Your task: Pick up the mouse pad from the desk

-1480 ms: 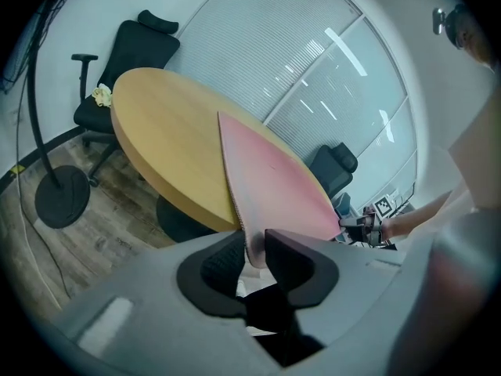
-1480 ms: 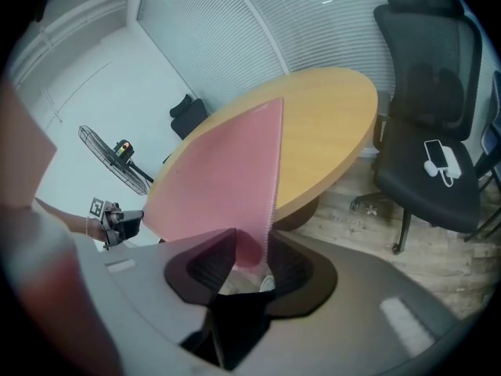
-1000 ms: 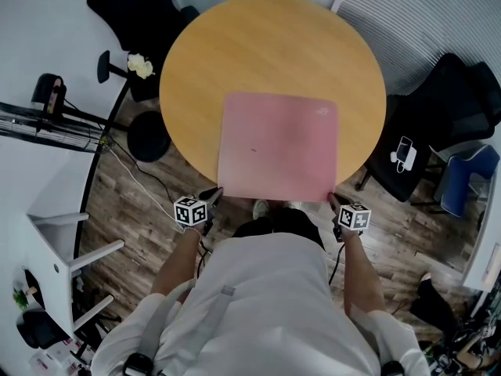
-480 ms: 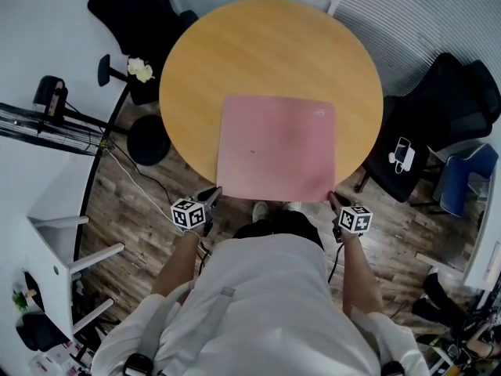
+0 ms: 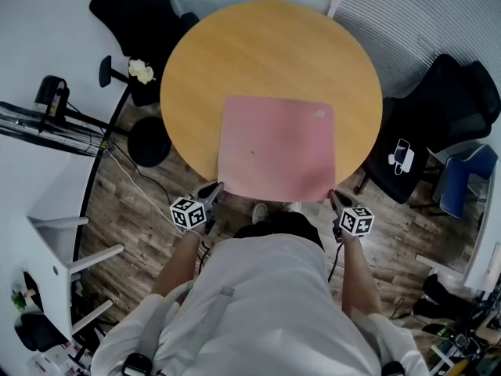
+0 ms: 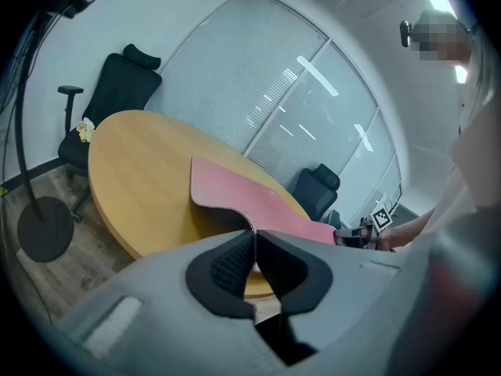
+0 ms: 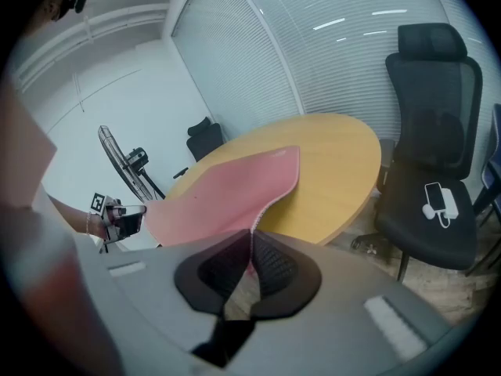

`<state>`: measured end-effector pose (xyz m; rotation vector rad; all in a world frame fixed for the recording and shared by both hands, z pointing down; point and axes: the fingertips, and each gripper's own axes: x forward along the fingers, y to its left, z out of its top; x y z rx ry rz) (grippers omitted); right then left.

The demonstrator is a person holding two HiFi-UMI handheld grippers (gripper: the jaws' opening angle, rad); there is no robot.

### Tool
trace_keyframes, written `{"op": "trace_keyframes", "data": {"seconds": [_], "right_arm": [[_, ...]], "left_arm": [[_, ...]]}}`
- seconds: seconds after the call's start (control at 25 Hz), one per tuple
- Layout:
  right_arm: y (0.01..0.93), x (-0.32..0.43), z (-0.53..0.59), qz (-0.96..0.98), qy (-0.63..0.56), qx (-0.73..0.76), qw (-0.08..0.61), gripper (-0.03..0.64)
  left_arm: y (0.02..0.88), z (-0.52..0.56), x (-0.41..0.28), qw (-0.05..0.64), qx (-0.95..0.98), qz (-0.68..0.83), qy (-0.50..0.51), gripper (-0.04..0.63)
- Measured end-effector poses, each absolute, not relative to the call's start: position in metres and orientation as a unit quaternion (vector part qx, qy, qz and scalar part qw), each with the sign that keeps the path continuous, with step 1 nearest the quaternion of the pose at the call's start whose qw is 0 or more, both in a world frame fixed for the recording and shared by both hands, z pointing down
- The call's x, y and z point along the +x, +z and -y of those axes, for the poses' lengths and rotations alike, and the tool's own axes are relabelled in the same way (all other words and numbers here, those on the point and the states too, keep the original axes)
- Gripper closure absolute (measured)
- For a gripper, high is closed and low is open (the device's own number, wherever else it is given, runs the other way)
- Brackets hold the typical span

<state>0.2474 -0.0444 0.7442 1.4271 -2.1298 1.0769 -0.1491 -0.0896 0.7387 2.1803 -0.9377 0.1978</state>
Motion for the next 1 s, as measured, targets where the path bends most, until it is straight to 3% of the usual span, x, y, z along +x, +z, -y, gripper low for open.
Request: {"op": "trace_keyframes", "data": {"seconds": [1.0], "right_arm": [[0.671,0.23,0.08,0.795,0.311,0.504,0.128,0.6]], "left_arm": [[0.659,0.125,-0.122,0.297,0.886,0.354,0.02,0.58]]}}
